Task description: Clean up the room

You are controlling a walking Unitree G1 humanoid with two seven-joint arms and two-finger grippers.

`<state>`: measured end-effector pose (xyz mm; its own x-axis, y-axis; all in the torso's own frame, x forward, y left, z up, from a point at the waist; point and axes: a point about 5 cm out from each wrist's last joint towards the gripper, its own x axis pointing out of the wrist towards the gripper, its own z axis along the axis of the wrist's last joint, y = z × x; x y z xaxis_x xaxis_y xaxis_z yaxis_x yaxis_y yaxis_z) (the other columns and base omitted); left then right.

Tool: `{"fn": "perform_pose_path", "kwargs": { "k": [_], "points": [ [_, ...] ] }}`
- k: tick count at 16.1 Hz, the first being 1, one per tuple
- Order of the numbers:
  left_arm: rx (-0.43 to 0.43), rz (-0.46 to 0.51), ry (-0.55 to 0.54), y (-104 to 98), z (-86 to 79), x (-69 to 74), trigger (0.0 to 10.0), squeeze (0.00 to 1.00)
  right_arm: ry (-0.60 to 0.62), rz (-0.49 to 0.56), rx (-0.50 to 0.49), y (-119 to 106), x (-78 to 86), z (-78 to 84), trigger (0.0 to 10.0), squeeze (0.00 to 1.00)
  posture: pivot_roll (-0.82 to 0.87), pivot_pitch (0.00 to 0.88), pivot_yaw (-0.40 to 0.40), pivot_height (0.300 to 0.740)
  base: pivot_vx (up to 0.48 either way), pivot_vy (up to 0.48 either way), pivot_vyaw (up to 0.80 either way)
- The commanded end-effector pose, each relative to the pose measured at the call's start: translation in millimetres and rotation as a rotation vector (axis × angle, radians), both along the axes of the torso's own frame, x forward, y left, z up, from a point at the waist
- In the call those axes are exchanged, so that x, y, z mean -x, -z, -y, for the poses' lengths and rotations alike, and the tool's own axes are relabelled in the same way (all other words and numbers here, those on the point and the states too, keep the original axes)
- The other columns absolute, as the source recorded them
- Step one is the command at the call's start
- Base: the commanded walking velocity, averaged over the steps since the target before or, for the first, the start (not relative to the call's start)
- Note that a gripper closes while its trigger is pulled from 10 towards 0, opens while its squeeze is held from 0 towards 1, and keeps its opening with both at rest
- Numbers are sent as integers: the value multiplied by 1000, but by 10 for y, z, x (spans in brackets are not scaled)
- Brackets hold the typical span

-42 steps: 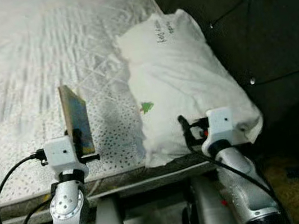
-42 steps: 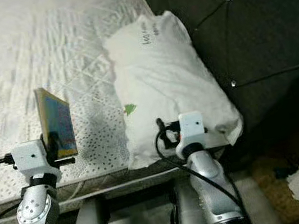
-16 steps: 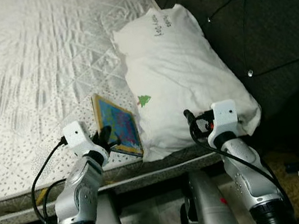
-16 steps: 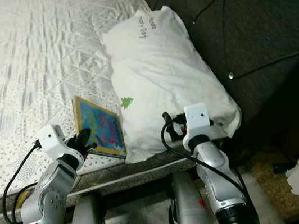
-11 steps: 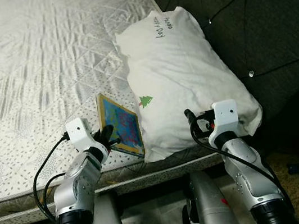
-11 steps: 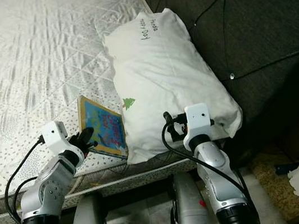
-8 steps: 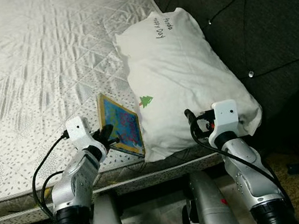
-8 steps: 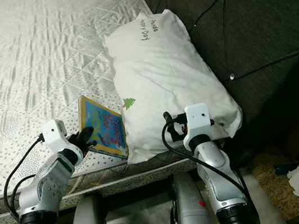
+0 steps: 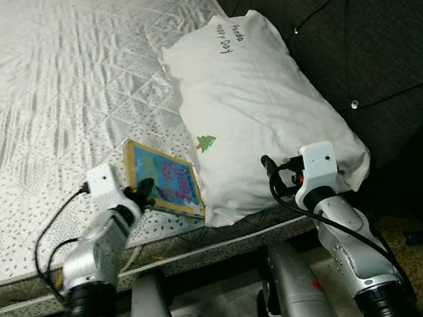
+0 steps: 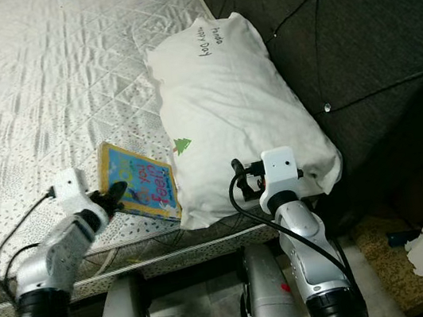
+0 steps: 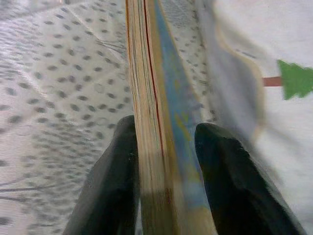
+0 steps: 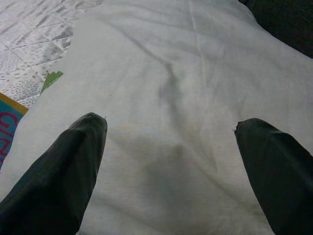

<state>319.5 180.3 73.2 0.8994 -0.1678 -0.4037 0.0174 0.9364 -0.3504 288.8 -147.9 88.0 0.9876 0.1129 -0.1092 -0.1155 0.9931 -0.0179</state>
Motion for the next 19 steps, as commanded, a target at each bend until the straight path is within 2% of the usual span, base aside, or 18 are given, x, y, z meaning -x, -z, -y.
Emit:
{"fn": "perform_pose_path", "kwargs": {
  "k": [1,3,9,13,14,15,16,17,19],
  "points": [
    [-44,7,-1,-20,-47,-21,10000,1000,12,-6,6,18,-2,29,10000,0,46,98,-36,575,0,0,0],
    [-124,-2,19,-7,-141,-5,10000,1000,13,-7,5,21,-3,29,10000,0,48,97,-36,575,0,0,0],
    [-225,-20,-20,71,-319,55,10000,1000,13,-14,1,32,-12,26,10000,0,49,98,-37,575,0,0,0],
    [-298,58,-25,-26,-283,20,10000,1000,14,-15,1,38,-17,32,10000,0,49,92,-34,575,0,0,0],
    [-305,114,-54,-72,-206,50,10000,1000,17,-13,0,42,-15,35,10000,0,52,84,-28,575,0,0,0],
    [-305,126,-64,-72,-174,82,10000,1000,18,-12,-1,41,-14,36,10000,0,52,84,-28,575,0,0,0],
    [-310,148,-89,-54,-114,173,10000,1000,22,-4,-8,35,-14,37,10000,0,53,80,-24,575,0,0,0],
    [-360,152,-143,-12,-111,288,10000,1000,18,5,-24,26,-20,28,10000,0,55,69,-17,575,0,0,0],
    [-441,198,-185,-40,-102,459,10000,1000,-23,7,-76,19,-22,-35,10000,0,61,59,-14,575,0,0,0]
  ]
}}
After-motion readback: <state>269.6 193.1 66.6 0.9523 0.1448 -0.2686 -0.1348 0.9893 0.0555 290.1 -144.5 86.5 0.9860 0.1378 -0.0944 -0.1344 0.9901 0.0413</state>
